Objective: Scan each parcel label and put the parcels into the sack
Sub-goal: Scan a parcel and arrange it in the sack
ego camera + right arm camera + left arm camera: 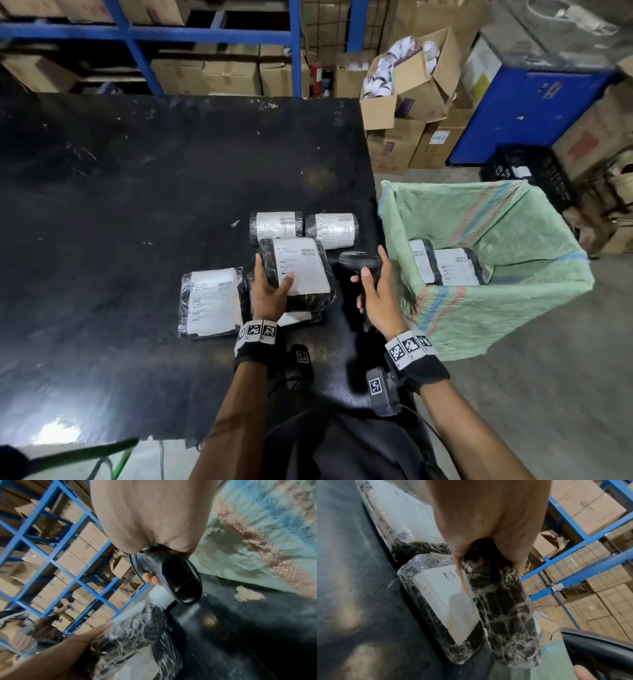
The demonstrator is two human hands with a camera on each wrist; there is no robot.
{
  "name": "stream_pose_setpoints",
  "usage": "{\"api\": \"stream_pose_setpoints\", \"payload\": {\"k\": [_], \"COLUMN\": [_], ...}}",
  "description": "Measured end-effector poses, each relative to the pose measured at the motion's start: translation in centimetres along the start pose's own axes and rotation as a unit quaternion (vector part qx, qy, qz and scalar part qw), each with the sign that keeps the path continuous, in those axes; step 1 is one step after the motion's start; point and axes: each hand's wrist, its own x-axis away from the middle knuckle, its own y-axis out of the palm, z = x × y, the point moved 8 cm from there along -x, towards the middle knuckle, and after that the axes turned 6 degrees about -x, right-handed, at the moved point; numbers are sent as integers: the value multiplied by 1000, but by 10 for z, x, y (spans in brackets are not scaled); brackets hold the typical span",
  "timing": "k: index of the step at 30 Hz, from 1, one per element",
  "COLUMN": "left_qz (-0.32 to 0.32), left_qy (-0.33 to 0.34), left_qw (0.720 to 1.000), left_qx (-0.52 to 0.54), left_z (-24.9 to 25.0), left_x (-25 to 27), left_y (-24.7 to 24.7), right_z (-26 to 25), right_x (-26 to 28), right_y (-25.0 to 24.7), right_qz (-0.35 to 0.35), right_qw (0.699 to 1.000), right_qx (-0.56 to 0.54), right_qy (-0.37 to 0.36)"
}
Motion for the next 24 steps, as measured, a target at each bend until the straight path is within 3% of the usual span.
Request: {"api": "stream_pose_setpoints", "payload": {"k": [9,16,24], "left_qz": [0,-32,-39], "left_qy": [101,166,166], "left_qw": [992,964,954], "left_qx": [79,204,245], "left_z": [46,110,124], "left_x": [-3,2,0], "left_y": [4,2,5], "right_z": [-88,-156,-198], "right_x": [27,37,46], "right_y": [-6,-5,0], "right_qz": [-21,-16,-28], "right_qw": [996,987,980], "right_qx": [-21,-58,-44], "right_qy": [-86,-152,-193]}}
